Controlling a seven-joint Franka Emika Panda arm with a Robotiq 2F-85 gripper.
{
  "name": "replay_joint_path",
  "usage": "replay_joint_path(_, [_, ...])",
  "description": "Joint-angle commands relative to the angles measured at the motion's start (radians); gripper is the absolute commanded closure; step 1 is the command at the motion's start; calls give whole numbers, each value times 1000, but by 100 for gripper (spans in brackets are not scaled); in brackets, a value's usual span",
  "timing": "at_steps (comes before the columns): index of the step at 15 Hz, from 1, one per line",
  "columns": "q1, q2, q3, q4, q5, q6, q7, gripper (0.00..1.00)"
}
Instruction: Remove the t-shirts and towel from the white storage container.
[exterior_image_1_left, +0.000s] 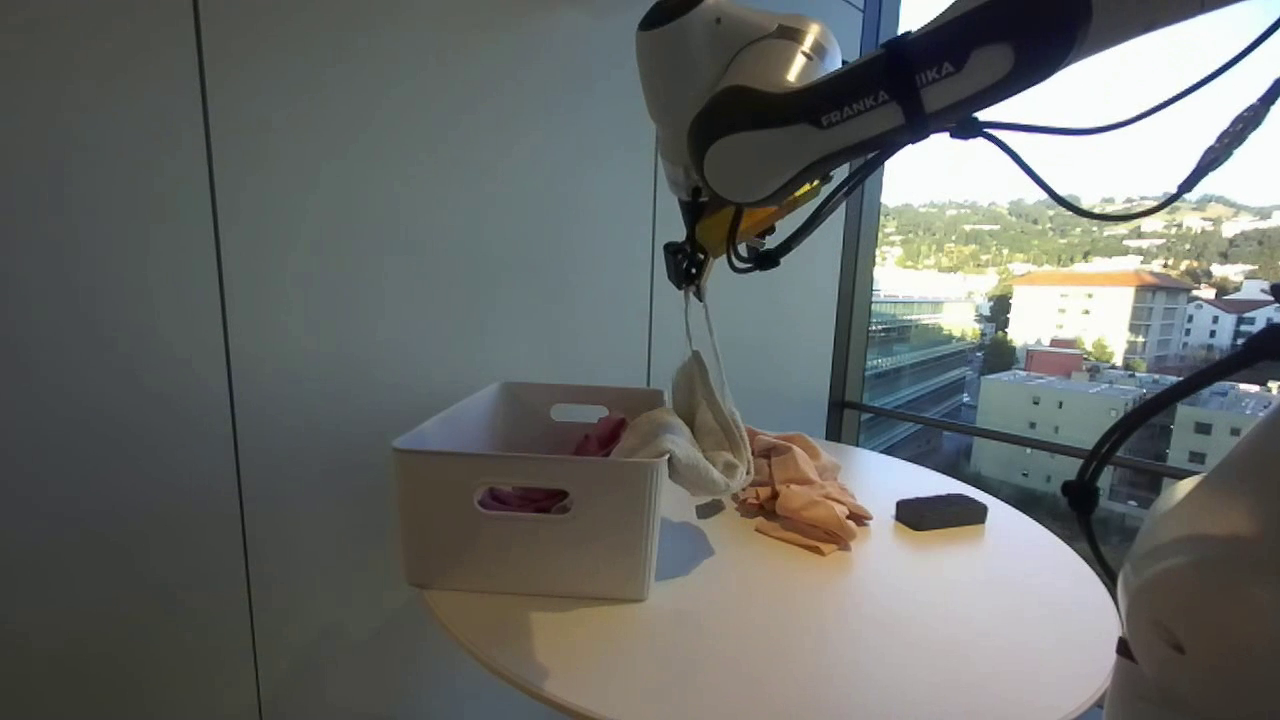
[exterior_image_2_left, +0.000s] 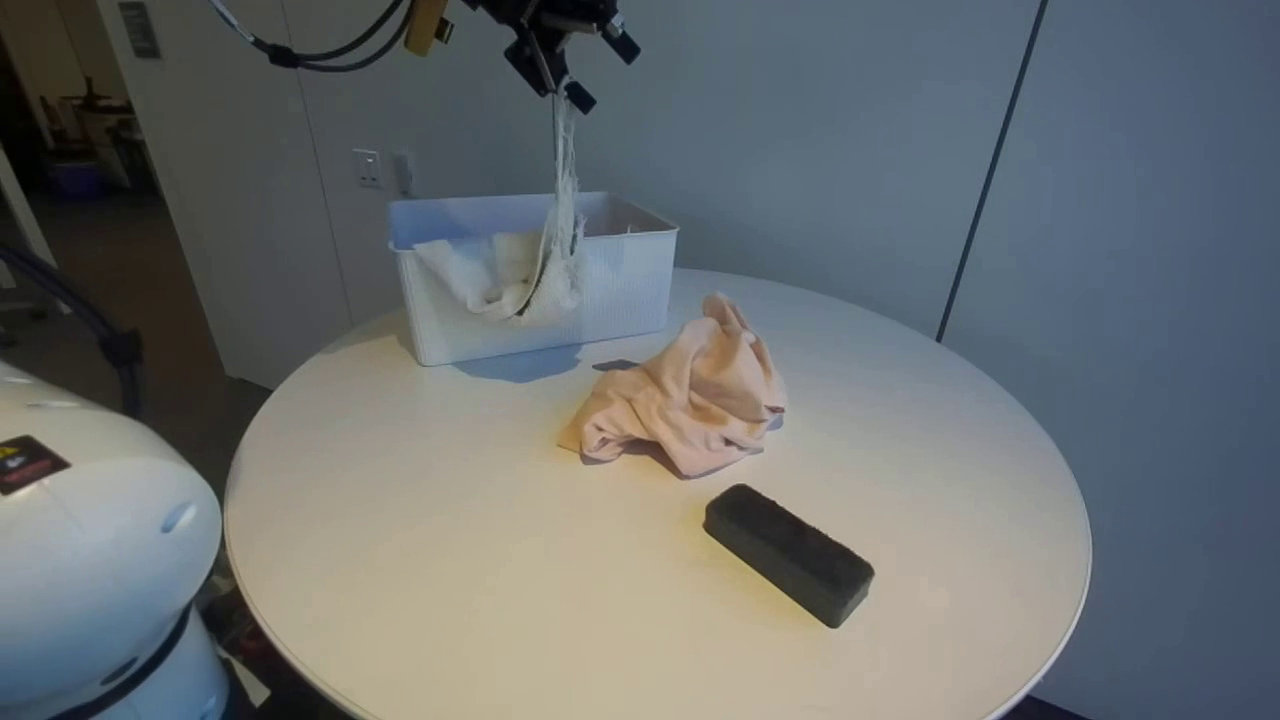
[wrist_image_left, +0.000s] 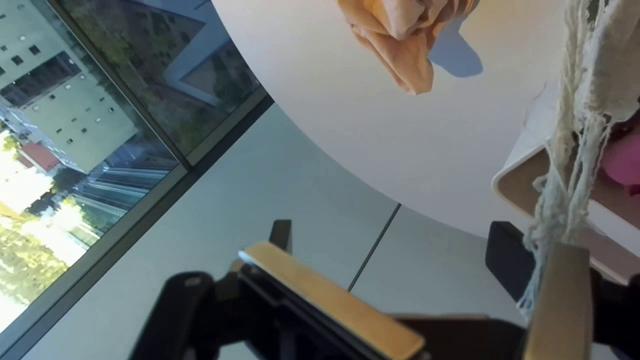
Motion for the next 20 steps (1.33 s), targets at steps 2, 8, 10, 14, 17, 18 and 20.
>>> replay_joint_path(2, [-25, 53, 9, 106, -3, -210, -9, 0])
replay_joint_path(8, [17, 1, -95, 75, 269, 78, -180, 0])
replay_joint_path(10, [14, -6, -107, 78, 358, 146, -237, 0])
replay_joint_path(14, [33, -4, -126, 95, 584, 216, -367, 0])
replay_joint_path(17, [66, 23, -133, 133, 769, 194, -463, 0])
replay_joint_path(18, [79, 35, -136, 144, 831, 176, -492, 0])
replay_joint_path(20, [93, 64, -143, 156, 932, 103, -539, 0])
